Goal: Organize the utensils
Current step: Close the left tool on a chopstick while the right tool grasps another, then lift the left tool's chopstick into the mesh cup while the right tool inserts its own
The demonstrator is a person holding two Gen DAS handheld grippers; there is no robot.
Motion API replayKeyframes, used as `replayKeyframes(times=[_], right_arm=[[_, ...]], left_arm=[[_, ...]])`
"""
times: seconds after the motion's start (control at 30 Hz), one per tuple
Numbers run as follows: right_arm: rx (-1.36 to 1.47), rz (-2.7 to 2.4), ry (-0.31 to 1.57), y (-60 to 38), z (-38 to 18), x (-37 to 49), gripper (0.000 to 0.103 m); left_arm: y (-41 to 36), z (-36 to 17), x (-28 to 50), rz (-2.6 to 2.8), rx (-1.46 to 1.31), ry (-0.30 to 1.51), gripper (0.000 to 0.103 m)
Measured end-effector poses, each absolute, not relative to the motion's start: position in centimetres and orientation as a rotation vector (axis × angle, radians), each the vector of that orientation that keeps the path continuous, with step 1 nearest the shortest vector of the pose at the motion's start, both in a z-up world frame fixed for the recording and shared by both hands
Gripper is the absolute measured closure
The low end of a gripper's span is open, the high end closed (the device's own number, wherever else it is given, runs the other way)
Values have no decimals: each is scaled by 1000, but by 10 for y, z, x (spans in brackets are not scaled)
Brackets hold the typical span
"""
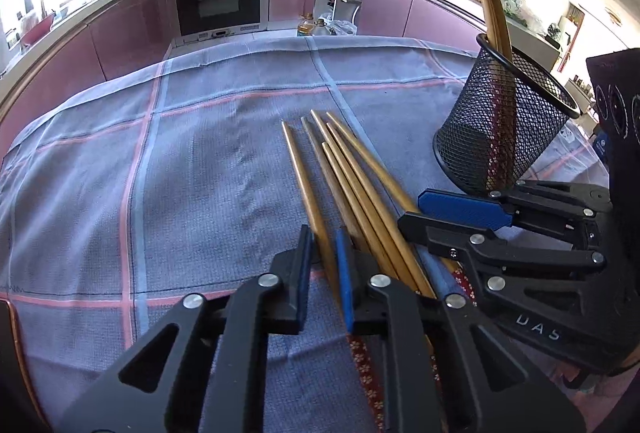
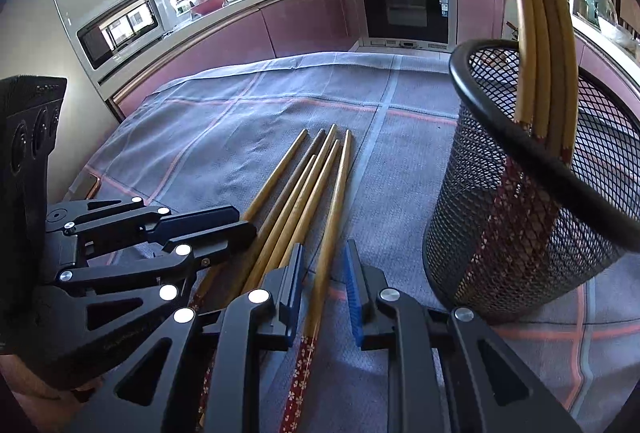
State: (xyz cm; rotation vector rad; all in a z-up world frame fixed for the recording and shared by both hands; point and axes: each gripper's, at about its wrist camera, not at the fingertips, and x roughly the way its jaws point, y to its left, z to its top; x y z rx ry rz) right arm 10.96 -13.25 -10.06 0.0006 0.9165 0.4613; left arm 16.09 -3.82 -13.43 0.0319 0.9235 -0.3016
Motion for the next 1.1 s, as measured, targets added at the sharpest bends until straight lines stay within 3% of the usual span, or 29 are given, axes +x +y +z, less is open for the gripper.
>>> replayKeyframes(times=[0.17,0.33,0.87,1.1], right_arm=[[34,465,920,-138,-102,110,95],[80,470,912,-147,-99,108,97],[37,564,930,-140,-95,95,96],[20,556,942,-135,-101,104,95]], left_arm=[[-35,-135,160,-289,-8,922,94],[-29,-132,156,-285,-45,909,95],[-28,-135,135,-377,-26,945,95],[-31,-138,147,-390,0,968,90]])
